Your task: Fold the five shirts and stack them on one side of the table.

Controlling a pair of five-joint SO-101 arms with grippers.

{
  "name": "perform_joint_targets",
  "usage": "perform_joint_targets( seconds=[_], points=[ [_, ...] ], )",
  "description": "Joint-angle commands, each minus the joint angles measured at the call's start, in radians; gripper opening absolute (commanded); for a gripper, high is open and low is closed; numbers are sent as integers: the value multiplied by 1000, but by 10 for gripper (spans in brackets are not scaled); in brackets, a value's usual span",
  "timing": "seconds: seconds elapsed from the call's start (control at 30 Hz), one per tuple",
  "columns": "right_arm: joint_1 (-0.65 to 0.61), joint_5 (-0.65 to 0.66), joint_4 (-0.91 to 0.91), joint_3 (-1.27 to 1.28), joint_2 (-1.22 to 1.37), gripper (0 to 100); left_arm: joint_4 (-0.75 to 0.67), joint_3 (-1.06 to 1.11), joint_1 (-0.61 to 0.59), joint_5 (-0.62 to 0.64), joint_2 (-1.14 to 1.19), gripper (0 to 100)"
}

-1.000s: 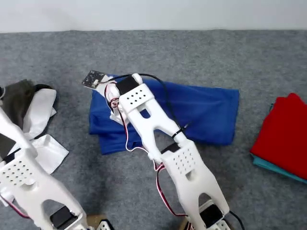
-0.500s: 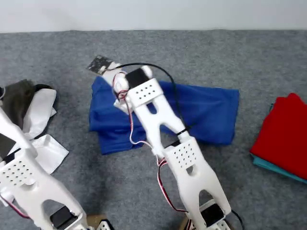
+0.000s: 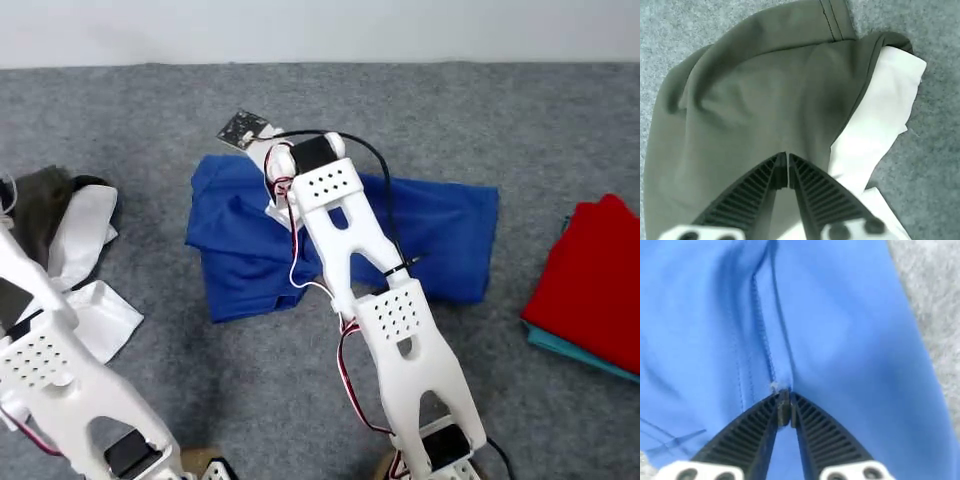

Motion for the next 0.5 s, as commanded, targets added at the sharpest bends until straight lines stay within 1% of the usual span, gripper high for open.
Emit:
perform_joint_targets(
  seconds=[0.0, 0.23, 0.33, 0.4, 0.47],
  points=[
    [41, 8, -18, -29, -5, 16, 18, -4, -2, -9, -83, 19],
    [107, 8, -5, -100, 5, 16, 18, -5, -2, -9, -84, 19],
    [107, 8, 8, -110, 4, 20, 18, -5, -2, -9, -84, 19],
    [91, 8, 22, -110, -2, 62, 18, -5, -2, -9, -84, 19],
    [84, 3, 33, -112, -5, 129, 18, -5, -2, -8, -84, 19]
  ],
)
